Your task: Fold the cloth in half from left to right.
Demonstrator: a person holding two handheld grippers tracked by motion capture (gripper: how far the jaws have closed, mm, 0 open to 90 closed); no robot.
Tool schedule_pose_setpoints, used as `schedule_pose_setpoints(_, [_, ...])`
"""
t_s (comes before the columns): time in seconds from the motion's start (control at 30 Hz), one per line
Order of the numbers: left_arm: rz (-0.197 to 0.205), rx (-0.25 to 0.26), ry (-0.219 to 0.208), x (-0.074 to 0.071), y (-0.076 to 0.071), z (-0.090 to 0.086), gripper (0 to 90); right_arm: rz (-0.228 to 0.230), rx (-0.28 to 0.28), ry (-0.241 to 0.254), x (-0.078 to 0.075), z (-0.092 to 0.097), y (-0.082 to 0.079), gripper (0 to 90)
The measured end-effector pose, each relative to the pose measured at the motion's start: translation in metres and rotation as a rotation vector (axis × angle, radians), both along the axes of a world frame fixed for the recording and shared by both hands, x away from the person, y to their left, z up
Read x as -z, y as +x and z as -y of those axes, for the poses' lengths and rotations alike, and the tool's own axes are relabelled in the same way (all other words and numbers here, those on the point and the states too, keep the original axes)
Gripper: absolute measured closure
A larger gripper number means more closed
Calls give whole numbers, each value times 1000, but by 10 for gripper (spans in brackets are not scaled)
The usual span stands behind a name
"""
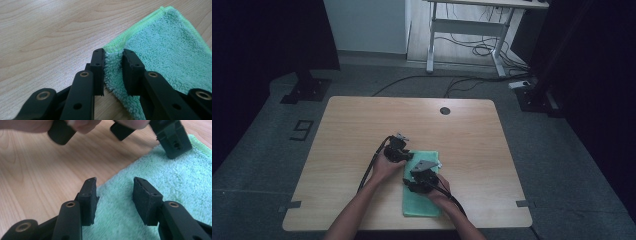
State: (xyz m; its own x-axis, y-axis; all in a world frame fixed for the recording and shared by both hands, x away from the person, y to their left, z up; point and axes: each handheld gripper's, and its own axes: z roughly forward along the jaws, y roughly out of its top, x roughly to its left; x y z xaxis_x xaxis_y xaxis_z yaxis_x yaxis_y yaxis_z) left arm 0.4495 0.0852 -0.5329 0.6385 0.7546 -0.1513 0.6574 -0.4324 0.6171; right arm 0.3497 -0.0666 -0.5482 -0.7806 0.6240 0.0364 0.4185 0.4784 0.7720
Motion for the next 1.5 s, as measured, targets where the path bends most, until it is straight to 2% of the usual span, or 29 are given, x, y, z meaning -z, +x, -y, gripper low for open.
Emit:
schedule_pose_setpoints(0.27, [-2, -5, 5, 0, 0, 1, 718, 29, -49, -47, -1, -1, -23, 512])
schedule_pose_setpoints(0.6, [-2, -8, 6, 0, 0, 1, 716, 17, -119, -45, -1, 1, -43, 469])
schedule_pose_setpoints(1.03, [-7, -9, 1, 0, 0, 0, 711, 25, -150, -30, 1, 7, -57, 445])
schedule_pose_setpoints(1.13, [-11, -13, -5, -1, 1, 0, 705, 18, -148, -16, 1, 8, -56, 429])
schedule_pose_setpoints(1.27, [-8, -11, 0, -2, 0, 0, 650, 29, -126, 38, -4, 13, -54, 420])
schedule_pose_setpoints(1.5, [36, -34, -79, -22, -5, -16, 606, 42, -57, 87, -13, 33, -43, 414])
